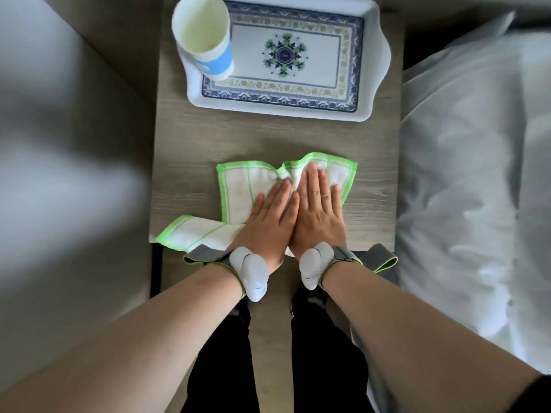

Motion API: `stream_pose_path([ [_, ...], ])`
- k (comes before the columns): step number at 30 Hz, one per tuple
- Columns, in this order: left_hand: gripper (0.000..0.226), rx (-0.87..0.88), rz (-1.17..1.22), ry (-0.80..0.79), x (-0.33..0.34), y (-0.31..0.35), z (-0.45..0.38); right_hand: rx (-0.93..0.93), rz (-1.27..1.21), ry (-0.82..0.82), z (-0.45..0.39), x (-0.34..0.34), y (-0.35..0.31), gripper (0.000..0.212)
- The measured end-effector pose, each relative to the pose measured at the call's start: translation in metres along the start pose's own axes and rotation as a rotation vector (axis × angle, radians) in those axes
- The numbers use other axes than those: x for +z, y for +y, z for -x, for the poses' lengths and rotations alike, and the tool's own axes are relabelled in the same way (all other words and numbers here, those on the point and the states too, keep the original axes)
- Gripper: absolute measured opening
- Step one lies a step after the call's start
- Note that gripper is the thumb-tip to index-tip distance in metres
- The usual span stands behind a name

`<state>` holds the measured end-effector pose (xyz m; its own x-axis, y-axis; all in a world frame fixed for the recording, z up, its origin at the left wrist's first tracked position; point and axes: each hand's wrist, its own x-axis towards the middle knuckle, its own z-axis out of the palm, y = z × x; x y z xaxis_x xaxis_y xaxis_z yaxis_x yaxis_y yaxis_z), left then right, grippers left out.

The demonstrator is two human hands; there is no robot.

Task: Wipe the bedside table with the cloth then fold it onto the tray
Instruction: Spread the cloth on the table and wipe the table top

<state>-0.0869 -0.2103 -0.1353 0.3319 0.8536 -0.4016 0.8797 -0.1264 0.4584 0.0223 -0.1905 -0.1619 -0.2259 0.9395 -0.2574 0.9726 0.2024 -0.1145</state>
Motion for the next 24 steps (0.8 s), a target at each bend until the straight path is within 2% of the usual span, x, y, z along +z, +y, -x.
stream_pose_path([
  [13, 0.066, 0.038, -0.022, 0.003, 0.019, 0.097, -0.069, 0.079, 0.008, -0.01, -0.001, -0.013, 0.12, 0.064],
  [20, 0.071, 0.085, -0.01, 0.033, 0.017, 0.087, -0.066, 0.116, 0.08, -0.012, -0.003, -0.012, 0.109, 0.063],
  [24, 0.067, 0.03, 0.03, 0.079, 0.013, 0.065, -0.051, 0.112, 0.054, 0.025, -0.007, -0.011, 0.075, 0.061],
])
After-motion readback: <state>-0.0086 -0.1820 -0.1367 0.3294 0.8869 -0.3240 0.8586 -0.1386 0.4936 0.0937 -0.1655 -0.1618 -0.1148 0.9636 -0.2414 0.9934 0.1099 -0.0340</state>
